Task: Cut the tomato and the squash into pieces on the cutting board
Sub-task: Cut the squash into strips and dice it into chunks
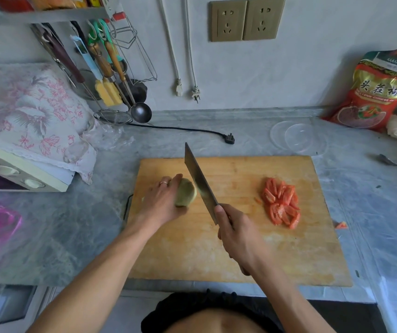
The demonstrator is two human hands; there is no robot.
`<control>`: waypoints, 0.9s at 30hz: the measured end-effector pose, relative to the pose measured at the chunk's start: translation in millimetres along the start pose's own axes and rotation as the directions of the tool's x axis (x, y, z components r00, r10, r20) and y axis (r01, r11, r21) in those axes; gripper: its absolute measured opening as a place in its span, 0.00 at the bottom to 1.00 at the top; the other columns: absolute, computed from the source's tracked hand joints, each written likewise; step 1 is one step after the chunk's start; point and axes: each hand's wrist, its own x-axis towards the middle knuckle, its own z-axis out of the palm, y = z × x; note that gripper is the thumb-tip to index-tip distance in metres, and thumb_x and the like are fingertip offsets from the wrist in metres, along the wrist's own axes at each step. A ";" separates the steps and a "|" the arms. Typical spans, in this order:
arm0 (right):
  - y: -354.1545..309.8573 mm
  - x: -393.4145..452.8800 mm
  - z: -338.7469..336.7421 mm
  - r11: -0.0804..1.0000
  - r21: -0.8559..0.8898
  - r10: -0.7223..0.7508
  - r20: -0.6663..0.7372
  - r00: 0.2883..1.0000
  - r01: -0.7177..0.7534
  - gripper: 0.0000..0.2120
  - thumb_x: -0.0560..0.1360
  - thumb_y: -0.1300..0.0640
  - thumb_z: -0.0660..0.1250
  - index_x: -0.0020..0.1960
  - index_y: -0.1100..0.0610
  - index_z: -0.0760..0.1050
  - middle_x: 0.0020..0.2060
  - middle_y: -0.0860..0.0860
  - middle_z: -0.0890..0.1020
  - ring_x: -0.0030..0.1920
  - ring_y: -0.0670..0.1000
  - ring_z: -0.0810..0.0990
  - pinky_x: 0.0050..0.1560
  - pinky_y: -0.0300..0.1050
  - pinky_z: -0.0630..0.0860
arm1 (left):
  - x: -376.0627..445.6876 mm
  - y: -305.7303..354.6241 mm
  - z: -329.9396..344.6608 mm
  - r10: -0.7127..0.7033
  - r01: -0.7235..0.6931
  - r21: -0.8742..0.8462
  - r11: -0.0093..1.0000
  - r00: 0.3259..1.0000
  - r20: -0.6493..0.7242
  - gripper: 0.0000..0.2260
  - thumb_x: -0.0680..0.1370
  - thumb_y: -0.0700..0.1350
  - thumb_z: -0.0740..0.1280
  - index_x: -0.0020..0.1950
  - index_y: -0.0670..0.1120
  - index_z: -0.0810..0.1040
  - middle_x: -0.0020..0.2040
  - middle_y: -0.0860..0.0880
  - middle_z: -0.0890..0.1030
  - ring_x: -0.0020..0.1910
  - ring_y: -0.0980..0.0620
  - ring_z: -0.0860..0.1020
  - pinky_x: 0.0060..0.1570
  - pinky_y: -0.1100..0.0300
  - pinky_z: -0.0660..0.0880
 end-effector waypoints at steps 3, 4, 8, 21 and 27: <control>-3.4 3.1 2.2 0.998 -0.045 -0.042 0.015 0.999 0.042 0.17 0.84 0.47 0.53 0.38 0.45 0.68 0.26 0.50 0.72 0.27 0.48 0.66 0.30 0.52 0.66 | -4.3 1.6 4.6 0.019 -0.017 0.038 0.999 0.998 -0.054 0.43 0.67 0.58 0.74 0.77 0.46 0.59 0.68 0.43 0.72 0.63 0.41 0.75 0.57 0.47 0.75; -3.0 4.4 2.3 0.997 -0.057 -0.054 0.011 0.998 0.055 0.17 0.84 0.48 0.53 0.36 0.44 0.66 0.25 0.48 0.69 0.26 0.48 0.64 0.29 0.48 0.63 | -4.6 2.8 5.4 0.013 -0.011 0.038 0.999 0.998 -0.064 0.43 0.67 0.58 0.74 0.77 0.45 0.60 0.68 0.43 0.73 0.63 0.41 0.75 0.57 0.48 0.75; -2.2 7.4 0.5 0.994 -0.076 -0.078 0.016 0.997 0.079 0.18 0.84 0.49 0.54 0.36 0.49 0.66 0.25 0.47 0.66 0.26 0.48 0.61 0.28 0.44 0.58 | -4.9 4.9 6.0 -0.009 0.008 -0.008 1.000 0.991 -0.130 0.42 0.67 0.64 0.73 0.73 0.42 0.65 0.66 0.42 0.75 0.61 0.41 0.77 0.56 0.47 0.75; -13.6 15.2 -7.7 0.989 -0.120 -0.068 0.138 0.988 0.084 0.19 0.84 0.48 0.52 0.38 0.54 0.65 0.26 0.52 0.69 0.26 0.50 0.63 0.28 0.46 0.60 | -5.6 6.6 14.9 -0.045 0.055 0.061 0.997 0.986 -0.158 0.37 0.62 0.58 0.75 0.63 0.41 0.72 0.59 0.42 0.76 0.55 0.41 0.78 0.51 0.51 0.75; -15.5 17.5 -14.1 0.989 -0.123 -0.058 0.157 0.986 0.078 0.19 0.85 0.48 0.51 0.37 0.53 0.65 0.26 0.51 0.69 0.25 0.49 0.62 0.26 0.42 0.59 | -7.9 11.9 19.1 -0.060 0.085 0.135 0.987 0.982 -0.178 0.35 0.61 0.58 0.75 0.62 0.40 0.73 0.58 0.41 0.76 0.54 0.41 0.77 0.50 0.50 0.74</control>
